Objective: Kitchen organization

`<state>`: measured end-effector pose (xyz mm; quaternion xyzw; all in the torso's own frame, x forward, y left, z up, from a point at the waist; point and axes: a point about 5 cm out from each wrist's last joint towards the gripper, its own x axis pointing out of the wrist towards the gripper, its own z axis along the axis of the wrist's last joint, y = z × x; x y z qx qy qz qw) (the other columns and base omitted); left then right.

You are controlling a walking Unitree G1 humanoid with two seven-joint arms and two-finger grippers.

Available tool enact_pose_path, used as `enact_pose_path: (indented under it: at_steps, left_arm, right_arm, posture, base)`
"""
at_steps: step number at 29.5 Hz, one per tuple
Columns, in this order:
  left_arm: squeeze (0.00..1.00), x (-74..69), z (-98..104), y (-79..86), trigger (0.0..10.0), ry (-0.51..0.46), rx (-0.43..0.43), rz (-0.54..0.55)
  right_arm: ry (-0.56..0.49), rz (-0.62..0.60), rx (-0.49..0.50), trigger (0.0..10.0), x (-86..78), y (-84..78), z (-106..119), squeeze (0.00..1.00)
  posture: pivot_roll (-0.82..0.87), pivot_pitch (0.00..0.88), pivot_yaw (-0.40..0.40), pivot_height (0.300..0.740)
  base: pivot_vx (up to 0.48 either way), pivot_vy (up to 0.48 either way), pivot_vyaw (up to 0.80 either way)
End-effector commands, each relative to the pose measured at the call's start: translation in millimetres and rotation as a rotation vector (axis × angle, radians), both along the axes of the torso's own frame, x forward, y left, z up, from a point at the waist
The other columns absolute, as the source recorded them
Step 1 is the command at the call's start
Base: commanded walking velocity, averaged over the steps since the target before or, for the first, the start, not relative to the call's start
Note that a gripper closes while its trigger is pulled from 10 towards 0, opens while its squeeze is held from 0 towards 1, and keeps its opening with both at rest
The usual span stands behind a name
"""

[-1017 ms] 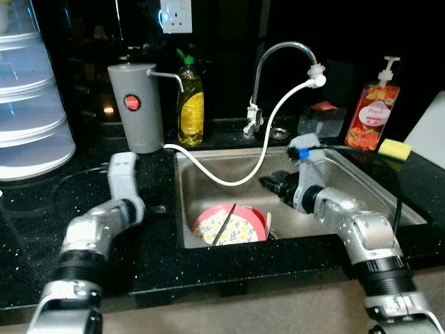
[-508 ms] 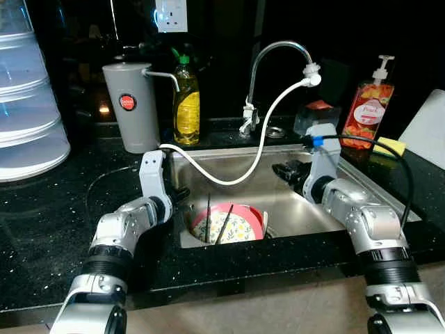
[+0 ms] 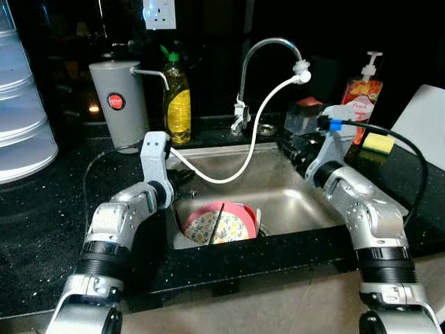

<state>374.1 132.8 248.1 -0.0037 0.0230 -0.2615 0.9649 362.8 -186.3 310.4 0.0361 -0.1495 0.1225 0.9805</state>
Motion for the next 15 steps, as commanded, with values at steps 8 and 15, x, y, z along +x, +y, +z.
enact_pose_path:
  at_steps: [8, 15]
  left_arm:
    - [0.0, -23.2, 39, -2.6, 10.0, -0.317, 0.016, 0.01]
    - [0.0, -39.5, 26, 6.7, 10.0, -0.408, -0.077, 0.195]
  right_arm:
    - [-0.038, -0.151, -0.003, 10.0, -8.7, -3.8, -6, 0.0]
    - [-0.015, -0.264, 0.02, 10.0, -16.5, 2.7, -29, 0.0]
  posture:
    - [-0.06, 0.056, -0.005, 0.74]
    - [-0.06, 0.066, 0.004, 0.74]
  base:
    - [0.0, 0.0, 0.0]
    - [0.0, 0.0, 0.0]
